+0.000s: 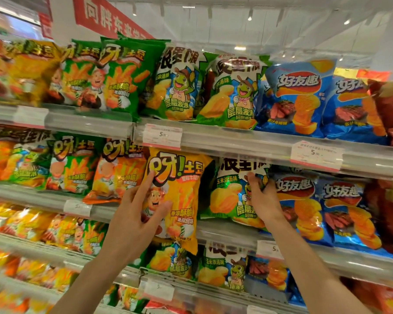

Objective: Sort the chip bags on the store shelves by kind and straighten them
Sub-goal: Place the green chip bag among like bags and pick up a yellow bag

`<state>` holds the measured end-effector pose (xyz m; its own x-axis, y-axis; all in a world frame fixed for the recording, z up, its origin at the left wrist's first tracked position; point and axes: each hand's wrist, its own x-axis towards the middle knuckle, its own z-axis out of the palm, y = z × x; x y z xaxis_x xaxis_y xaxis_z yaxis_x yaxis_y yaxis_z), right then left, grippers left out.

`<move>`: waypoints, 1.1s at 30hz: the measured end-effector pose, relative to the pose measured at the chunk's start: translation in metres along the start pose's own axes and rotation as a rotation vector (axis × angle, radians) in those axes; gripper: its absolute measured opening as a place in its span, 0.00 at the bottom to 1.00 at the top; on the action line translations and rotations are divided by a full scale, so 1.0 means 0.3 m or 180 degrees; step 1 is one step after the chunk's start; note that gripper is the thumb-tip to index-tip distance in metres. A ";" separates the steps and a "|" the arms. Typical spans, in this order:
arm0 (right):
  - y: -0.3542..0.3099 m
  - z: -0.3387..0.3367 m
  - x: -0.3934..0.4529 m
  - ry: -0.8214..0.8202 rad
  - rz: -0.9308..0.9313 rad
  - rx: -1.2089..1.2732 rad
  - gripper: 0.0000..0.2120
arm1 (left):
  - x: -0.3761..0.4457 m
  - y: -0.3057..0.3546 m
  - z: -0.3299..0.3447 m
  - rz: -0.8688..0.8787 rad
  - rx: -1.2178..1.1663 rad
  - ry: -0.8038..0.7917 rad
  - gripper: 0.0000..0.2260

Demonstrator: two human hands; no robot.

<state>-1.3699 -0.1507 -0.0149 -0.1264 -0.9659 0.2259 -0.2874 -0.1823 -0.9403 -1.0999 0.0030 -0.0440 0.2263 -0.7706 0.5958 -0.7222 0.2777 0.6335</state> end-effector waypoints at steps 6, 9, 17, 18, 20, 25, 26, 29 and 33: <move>0.056 0.041 -0.032 0.0427 -0.0714 -0.0861 0.32 | 0.009 -0.021 0.031 0.0117 -0.0081 -0.0033 0.32; 0.047 0.044 -0.041 0.0639 -0.1274 -0.1461 0.34 | 0.015 -0.027 0.041 0.0094 -0.0132 -0.0069 0.32; 0.142 0.054 -0.080 0.0046 -0.2142 -0.3199 0.37 | 0.026 -0.035 0.063 0.0073 -0.0156 -0.0120 0.33; 0.152 0.057 -0.078 0.0051 -0.2078 -0.3244 0.37 | 0.026 -0.036 0.064 0.0068 -0.0159 -0.0139 0.32; 0.162 0.064 -0.068 0.0084 -0.1997 -0.3334 0.37 | 0.026 -0.038 0.065 0.0051 -0.0158 -0.0174 0.32; 0.135 0.068 -0.058 0.0071 -0.1860 -0.3291 0.37 | 0.020 -0.035 0.055 0.0022 -0.0209 -0.0201 0.33; 0.128 0.065 -0.062 0.0054 -0.1836 -0.3161 0.37 | 0.019 -0.034 0.052 0.0020 -0.0223 -0.0199 0.32; 0.090 0.047 -0.099 0.0011 -0.1697 -0.2462 0.36 | 0.014 -0.027 0.052 -0.0007 -0.0314 -0.0193 0.32; -0.017 0.018 -0.207 -0.0106 -0.1219 -0.0962 0.32 | 0.003 -0.002 0.072 -0.0039 -0.0597 -0.0309 0.32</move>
<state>-1.3556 -0.0909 -0.0256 0.0713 -0.8461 0.5283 -0.5706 -0.4690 -0.6741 -1.1134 -0.0102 -0.0544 0.1636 -0.8237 0.5429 -0.5834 0.3630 0.7265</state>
